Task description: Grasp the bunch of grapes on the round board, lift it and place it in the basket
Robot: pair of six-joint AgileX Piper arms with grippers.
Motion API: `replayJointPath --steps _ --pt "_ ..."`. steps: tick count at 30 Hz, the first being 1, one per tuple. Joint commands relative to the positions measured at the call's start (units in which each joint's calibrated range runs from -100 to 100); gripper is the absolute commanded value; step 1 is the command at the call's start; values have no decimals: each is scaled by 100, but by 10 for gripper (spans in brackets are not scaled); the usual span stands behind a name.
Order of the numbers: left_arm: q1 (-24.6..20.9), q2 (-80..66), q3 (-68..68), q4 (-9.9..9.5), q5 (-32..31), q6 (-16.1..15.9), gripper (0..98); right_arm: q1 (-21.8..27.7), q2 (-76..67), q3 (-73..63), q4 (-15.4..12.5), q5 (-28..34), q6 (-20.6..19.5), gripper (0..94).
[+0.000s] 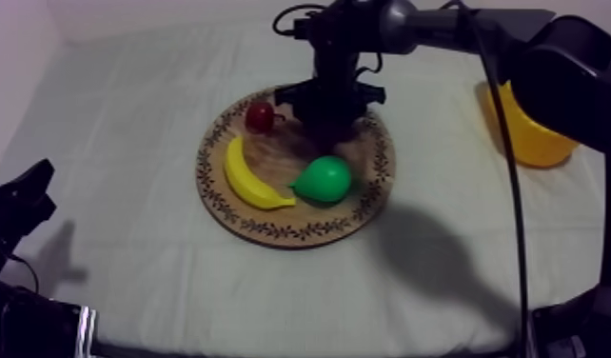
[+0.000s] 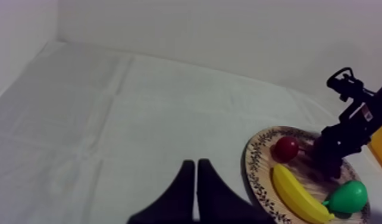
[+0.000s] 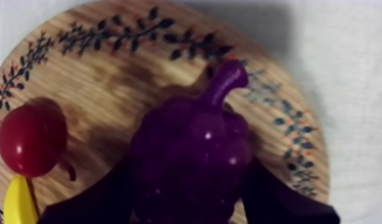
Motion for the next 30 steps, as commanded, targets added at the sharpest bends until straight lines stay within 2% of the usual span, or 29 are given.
replayJointPath --steps 1,10,18,30 --pt "-2 0 -2 1 1 -1 1 26 -148 41 39 36 -10 200" --pt "-2 0 -2 1 1 -1 1 210 -1291 492 212 212 220 187" --pt "-2 0 -2 1 1 1 1 419 -2572 1143 550 210 547 203" --pt "-2 0 -2 1 1 -1 1 1415 -4045 1990 676 -555 1309 207"
